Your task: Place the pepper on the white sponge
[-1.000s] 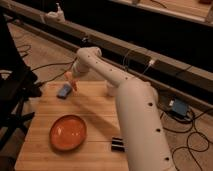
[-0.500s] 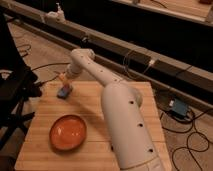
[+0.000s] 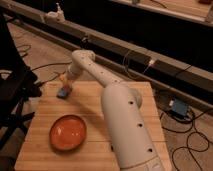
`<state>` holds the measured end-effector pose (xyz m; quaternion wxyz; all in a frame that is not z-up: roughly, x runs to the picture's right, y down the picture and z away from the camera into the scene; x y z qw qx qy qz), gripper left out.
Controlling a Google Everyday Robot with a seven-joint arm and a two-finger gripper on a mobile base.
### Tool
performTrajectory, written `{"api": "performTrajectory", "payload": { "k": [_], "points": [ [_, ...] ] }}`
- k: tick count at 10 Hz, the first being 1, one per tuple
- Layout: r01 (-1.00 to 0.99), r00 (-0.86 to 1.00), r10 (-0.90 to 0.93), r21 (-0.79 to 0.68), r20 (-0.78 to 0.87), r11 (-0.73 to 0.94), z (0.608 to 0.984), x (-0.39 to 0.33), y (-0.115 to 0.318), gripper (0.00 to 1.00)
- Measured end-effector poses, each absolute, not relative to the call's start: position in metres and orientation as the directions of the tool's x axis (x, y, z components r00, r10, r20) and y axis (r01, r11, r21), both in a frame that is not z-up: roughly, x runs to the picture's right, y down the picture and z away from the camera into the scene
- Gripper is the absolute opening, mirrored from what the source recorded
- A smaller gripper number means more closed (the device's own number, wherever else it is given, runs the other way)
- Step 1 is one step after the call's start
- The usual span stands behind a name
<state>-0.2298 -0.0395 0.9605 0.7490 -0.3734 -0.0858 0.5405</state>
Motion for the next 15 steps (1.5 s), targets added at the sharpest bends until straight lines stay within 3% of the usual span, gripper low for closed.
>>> {"api": "performTrajectory", "payload": {
  "k": [6, 7, 13, 15],
  "points": [
    [-0.722, 0.452, 0.828, -0.682, -0.331, 0.121, 0.985, -0.25, -0.003, 0.03],
    [-0.719, 0.458, 0.824, -0.684, -0.333, 0.124, 0.987, -0.253, -0.002, 0.09],
    [-0.723, 0.449, 0.836, -0.678, -0.316, 0.132, 0.986, -0.249, -0.022, 0.73],
    [-0.725, 0.445, 0.838, -0.676, -0.315, 0.131, 0.986, -0.246, -0.024, 0.8]
  ]
}}
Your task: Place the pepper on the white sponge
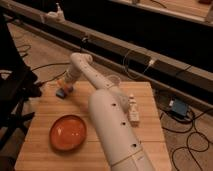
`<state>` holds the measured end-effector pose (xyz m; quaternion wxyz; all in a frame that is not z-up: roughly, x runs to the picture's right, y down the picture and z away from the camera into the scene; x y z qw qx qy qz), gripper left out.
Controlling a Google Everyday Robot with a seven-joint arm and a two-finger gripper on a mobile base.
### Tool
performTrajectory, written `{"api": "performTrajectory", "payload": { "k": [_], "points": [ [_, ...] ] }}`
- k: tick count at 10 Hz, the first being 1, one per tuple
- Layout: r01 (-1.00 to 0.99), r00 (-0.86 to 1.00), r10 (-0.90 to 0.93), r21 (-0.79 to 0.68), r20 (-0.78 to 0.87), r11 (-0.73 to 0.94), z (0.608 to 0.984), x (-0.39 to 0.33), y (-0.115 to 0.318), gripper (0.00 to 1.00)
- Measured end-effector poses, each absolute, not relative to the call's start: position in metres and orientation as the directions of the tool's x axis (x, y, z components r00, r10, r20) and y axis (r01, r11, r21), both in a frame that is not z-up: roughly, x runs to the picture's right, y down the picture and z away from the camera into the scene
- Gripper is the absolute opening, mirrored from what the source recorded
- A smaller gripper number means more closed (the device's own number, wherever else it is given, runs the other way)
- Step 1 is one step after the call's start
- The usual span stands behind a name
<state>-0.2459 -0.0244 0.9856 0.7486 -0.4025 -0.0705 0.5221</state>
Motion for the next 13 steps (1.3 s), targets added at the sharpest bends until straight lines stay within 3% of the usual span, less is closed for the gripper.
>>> {"api": "performTrajectory", "payload": {
  "k": [7, 13],
  "points": [
    [-0.765, 0.375, 0.877, -0.635, -0.3, 0.11, 0.98, -0.209, -0.048, 0.8],
    [-0.806, 0.235, 0.941, -0.59, -0.244, 0.048, 0.948, -0.155, -0.078, 0.8]
  ]
}}
